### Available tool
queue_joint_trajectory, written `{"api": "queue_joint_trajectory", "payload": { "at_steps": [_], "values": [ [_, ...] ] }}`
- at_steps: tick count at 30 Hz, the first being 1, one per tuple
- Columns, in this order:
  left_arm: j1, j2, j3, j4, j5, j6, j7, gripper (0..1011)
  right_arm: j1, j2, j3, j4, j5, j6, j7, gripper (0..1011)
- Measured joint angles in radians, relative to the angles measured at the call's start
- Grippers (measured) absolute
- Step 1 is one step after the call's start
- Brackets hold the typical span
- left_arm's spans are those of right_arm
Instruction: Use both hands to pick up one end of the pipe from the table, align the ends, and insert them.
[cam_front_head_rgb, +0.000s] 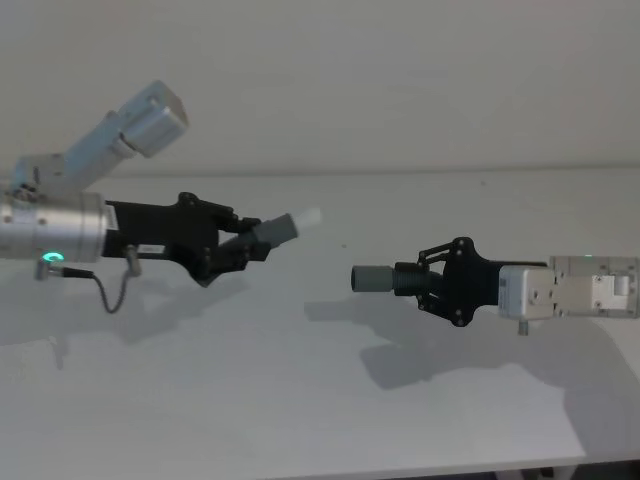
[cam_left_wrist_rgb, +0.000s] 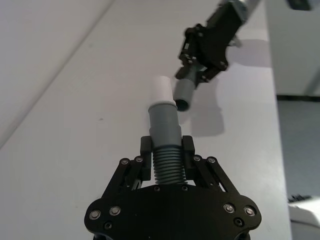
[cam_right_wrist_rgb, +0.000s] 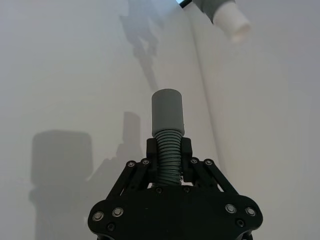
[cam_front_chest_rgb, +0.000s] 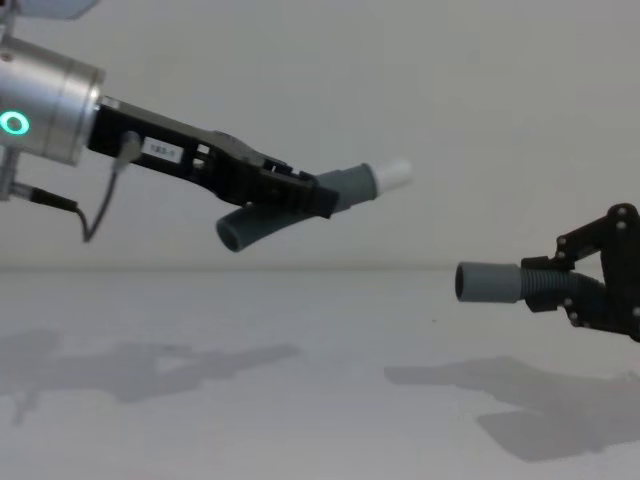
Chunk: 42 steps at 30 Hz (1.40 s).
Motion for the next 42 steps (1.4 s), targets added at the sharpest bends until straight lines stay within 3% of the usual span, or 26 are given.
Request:
{"api": "queue_joint_trajectory", "payload": {
  "at_steps": [10,16,20,28,42],
  "values": [
    [-0.091,0.027,0.038,0.137,-0.035,-0.097,-0.230,325,0.000,0.000,0.000,0.000,0.000,0.000,0.000,237],
    [-0.159,0.009,0.073,0.277,-0.047,-0.170,-0.374,325,0.000,0.000,0.000,0.000,0.000,0.000,0.000,237],
    [-0.185,-0.007,0.088,0.344,-0.049,-0.201,-0.417,325,0.000,0.000,0.000,0.000,0.000,0.000,0.000,237],
    [-0.213,-0.043,0.110,0.444,-0.052,-0.248,-0.447,325,0.000,0.000,0.000,0.000,0.000,0.000,0.000,237],
    [-0.221,-0.093,0.128,0.523,-0.056,-0.285,-0.424,325,0.000,0.000,0.000,0.000,0.000,0.000,0.000,237]
  ]
}}
